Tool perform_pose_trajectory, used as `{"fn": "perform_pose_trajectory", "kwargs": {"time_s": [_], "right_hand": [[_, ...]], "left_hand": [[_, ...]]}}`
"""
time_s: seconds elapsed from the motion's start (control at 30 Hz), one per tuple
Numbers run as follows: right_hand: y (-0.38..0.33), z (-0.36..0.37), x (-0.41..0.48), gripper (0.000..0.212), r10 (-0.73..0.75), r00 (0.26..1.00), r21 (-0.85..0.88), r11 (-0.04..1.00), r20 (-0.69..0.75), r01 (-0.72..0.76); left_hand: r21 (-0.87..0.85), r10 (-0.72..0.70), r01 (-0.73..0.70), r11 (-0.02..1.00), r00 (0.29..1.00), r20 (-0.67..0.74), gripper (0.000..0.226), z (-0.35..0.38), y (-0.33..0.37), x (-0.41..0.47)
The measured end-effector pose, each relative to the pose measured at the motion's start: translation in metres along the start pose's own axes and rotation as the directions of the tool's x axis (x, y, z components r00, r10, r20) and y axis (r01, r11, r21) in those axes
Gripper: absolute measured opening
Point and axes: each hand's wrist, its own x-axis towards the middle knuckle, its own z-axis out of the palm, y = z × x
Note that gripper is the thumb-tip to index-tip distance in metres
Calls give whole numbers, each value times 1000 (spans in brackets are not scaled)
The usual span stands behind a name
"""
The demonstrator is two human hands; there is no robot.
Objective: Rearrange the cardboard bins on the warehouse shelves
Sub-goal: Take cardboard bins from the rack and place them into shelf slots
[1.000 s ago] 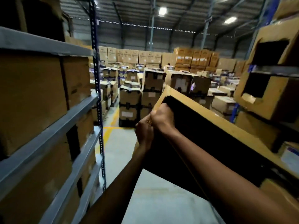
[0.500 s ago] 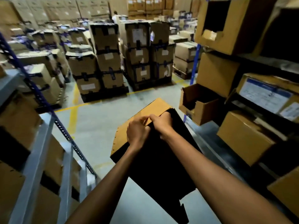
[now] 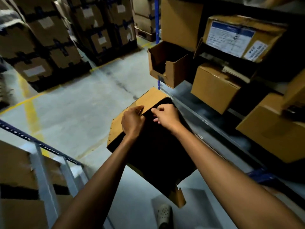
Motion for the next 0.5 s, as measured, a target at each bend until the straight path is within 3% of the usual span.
{"fn": "perform_pose_trajectory", "kwargs": {"time_s": [0.07,0.2,0.27,0.37,0.43,0.5], "right_hand": [[10,-14,-7,17,-104,983,-133,987,-149,84],[44,-44,-27,10,-285,838,-354,928,-465,119],[69,-56,-29,34,-223,888,-418,908,-403,39],[102,-67,-30,60,10,980,-552,825,-198,-120],[114,-71,-38,58,44,984,-536,834,-170,-130],[122,-77,-46,44,0,969,-496,859,-246,-127]], "left_hand": [[20,-4,4,1000,1000,-2,52,0,1,6],[-5,-49,49,999,999,19,44,-10,2,36],[-6,-48,49,999,998,49,33,-18,5,52],[-44,-50,53,998,995,86,28,-31,18,73],[-101,-38,51,994,991,130,27,-40,26,87],[-99,-6,30,995,974,226,21,-46,32,100]]}}
